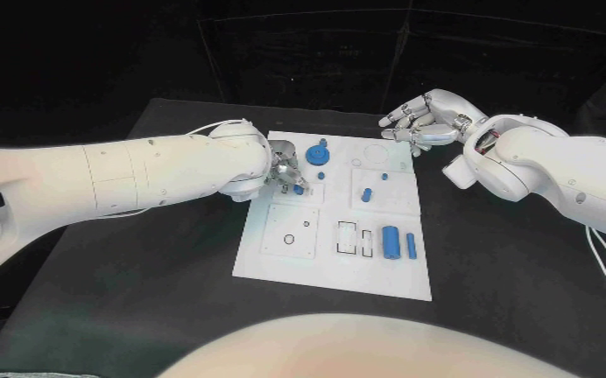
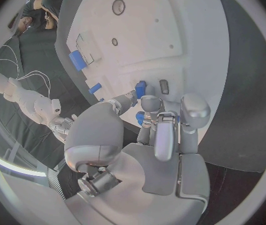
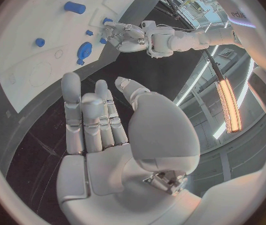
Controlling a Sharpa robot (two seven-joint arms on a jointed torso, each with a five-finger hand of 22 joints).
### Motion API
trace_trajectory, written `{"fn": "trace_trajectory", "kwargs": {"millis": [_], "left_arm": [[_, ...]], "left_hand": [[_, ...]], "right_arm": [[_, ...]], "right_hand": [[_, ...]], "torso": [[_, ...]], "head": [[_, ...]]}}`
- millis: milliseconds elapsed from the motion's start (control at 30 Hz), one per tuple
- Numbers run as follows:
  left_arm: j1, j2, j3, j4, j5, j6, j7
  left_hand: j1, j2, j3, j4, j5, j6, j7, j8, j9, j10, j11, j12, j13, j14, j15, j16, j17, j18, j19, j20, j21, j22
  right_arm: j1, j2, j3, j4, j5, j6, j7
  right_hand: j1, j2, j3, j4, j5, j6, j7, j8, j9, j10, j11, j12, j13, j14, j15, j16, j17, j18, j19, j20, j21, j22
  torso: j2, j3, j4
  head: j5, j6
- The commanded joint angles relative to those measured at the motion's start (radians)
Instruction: Assemble the parts on the task board
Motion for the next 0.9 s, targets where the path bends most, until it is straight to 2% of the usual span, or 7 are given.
{"fn": "trace_trajectory", "kwargs": {"millis": [33,667,767,900], "left_arm": [[-0.003,0.007,-0.002,-0.001,0.001,0.044,-0.005],[-0.003,0.015,-0.002,-0.014,0.001,0.033,-0.003],[-0.003,0.015,-0.002,-0.016,0.001,0.029,-0.004],[-0.003,0.013,-0.002,-0.019,0.001,0.02,-0.004]], "left_hand": [[-0.01,0.004,-0.014,0.005,0.001,0.01,-0.002,0.001,-0.002,0.009,-0.001,0.011,0.012,0.09,-0.008,0.008,0.187,-0.013,0.011,-0.002,0.008,0.01],[-0.03,0.01,-0.051,0.024,0.001,0.026,-0.008,0.001,-0.007,0.026,-0.006,0.035,0.044,0.093,-0.013,0.016,0.201,-0.018,0.026,-0.007,0.026,0.038],[-0.054,0.001,-0.075,0.041,0.001,0.03,-0.006,0.0,-0.009,0.028,-0.005,0.037,0.047,0.093,-0.012,0.017,0.203,-0.019,0.028,-0.008,0.027,0.041],[-0.119,-0.034,-0.16,0.086,0.0,0.04,-0.006,0.0,-0.011,0.031,-0.004,0.042,0.053,0.094,-0.011,0.019,0.206,-0.02,0.031,-0.008,0.031,0.047]], "right_arm": [[0.002,0.002,0.001,0.001,-0.001,0.007,0.01],[0.002,0.002,0.001,0.001,-0.001,0.005,0.011],[0.002,0.002,0.001,0.001,-0.001,0.004,0.011],[0.002,0.002,0.001,0.0,-0.001,0.004,0.012]], "right_hand": [[-0.006,0.0,-0.002,0.006,0.007,-0.006,0.002,0.003,0.0,0.006,0.002,0.0,-0.001,0.005,0.002,-0.006,-0.001,0.012,0.004,0.003,-0.004,-0.001],[-0.007,0.0,-0.003,0.009,0.009,-0.008,0.002,0.004,0.0,0.004,0.002,0.0,-0.003,0.003,0.002,-0.01,-0.004,0.013,0.003,0.003,-0.008,-0.006],[-0.008,0.0,-0.003,0.01,0.009,-0.008,0.003,0.004,0.0,0.003,0.003,0.0,-0.004,0.003,0.002,-0.011,-0.005,0.013,0.003,0.003,-0.009,-0.007],[-0.01,-0.001,-0.004,0.011,0.009,-0.009,0.003,0.004,0.0,0.002,0.003,0.0,-0.005,0.002,0.002,-0.014,-0.008,0.013,0.002,0.003,-0.012,-0.011]], "torso": [[0.0,-0.0003,-0.0006],[-0.001,-0.0011,-0.0005],[0.0,-0.001,0.0001],[0.0,-0.0015,0.0002]], "head": [[0.0,0.0],[-0.003,0.0],[-0.004,0.0],[-0.004,0.0]]}}
